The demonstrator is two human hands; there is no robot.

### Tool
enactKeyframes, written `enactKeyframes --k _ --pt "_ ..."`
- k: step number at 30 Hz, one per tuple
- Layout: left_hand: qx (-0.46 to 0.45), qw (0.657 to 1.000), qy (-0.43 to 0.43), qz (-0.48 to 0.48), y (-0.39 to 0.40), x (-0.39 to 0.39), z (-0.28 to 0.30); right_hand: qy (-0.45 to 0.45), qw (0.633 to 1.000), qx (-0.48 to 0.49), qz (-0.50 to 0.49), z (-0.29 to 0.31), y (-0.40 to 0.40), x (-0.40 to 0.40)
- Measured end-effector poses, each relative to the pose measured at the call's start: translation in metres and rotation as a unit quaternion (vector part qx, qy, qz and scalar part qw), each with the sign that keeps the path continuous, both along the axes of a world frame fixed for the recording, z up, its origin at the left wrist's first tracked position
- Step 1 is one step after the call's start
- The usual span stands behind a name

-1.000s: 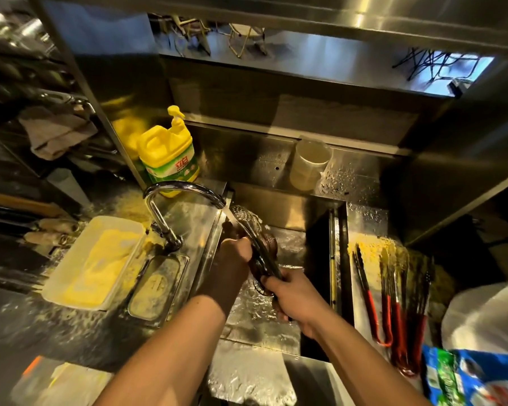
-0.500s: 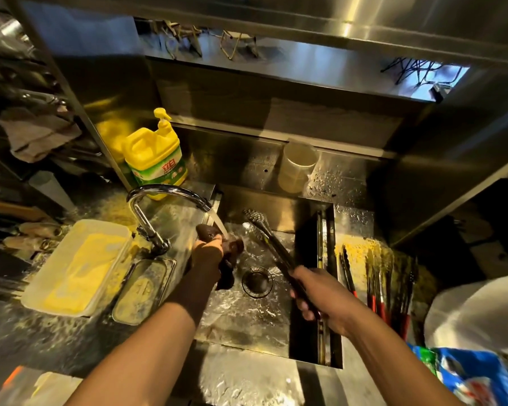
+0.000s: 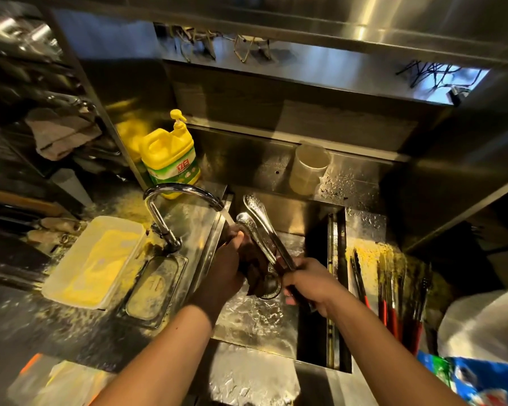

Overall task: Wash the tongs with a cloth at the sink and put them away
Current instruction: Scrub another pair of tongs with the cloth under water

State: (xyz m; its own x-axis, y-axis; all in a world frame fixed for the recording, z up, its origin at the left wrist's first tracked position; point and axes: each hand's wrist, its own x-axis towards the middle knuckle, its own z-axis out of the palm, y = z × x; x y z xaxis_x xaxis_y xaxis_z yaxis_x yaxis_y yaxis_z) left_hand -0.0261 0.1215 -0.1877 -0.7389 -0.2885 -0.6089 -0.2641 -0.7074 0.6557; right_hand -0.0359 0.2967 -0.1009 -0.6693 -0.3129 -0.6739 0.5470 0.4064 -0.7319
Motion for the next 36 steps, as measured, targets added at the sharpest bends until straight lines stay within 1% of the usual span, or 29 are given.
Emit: enactKeyframes --k 2,5,9,11,13,15,18,20,23,25,26,28,30,34,36 --pt "-0.01 0.999 -0.029 -0.009 0.006 -0.002 0.004 -0.014 1.0 -0.001 0.017 0.001 -0.006 0.002" --pt "-0.047 0.998 -0.027 -0.033 0.011 -0.008 0.011 0.015 0.998 0.028 0.049 0.004 -0.013 0.006" --pt "-0.098 0.993 -0.067 0.002 -0.009 -0.023 0.024 0.017 0.997 0.026 0.073 0.009 -0.007 0.023" --pt "-0.116 0.99 -0.081 0.007 -0.012 -0.027 0.023 0.017 0.997 0.032 0.061 0.009 -0.005 0.028" --pt "-0.074 0.994 -0.068 -0.032 0.002 -0.023 0.021 0.029 0.998 0.04 0.044 0.006 -0.009 0.026" --pt "-0.055 0.994 -0.066 -0.062 0.015 -0.018 0.021 0.043 0.997 0.049 0.034 0.005 -0.016 0.022" --pt "-0.086 0.991 -0.085 -0.056 0.01 -0.021 0.018 0.046 0.997 0.059 0.036 0.003 -0.024 0.023" --pt "-0.102 0.99 -0.088 -0.029 0.0 -0.029 0.019 0.038 0.997 0.054 0.034 0.001 -0.023 0.026" --pt "-0.101 0.988 -0.113 0.002 -0.01 -0.038 0.021 0.029 0.999 0.035 0.03 0.0 -0.015 0.029" --pt "-0.113 0.986 -0.126 -0.01 -0.006 -0.038 0.021 0.034 0.998 0.041 0.036 0.001 -0.012 0.025" --pt "-0.111 0.985 -0.128 -0.021 0.0 -0.036 0.02 0.038 0.997 0.049 0.04 0.002 -0.012 0.022" --pt "-0.06 0.991 -0.12 -0.019 0.015 -0.027 0.018 0.042 0.996 0.062 0.045 0.004 -0.014 0.02" --pt "-0.053 0.991 -0.12 -0.007 0.02 -0.021 0.017 0.036 0.995 0.07 0.059 0.006 -0.014 0.021" --pt "-0.104 0.984 -0.144 -0.002 0.0 -0.028 0.009 0.023 0.99 0.089 0.106 0.018 0.009 0.019" --pt "-0.186 0.967 -0.174 -0.015 -0.009 -0.031 0.006 0.016 0.985 0.108 0.131 0.03 0.025 0.013"
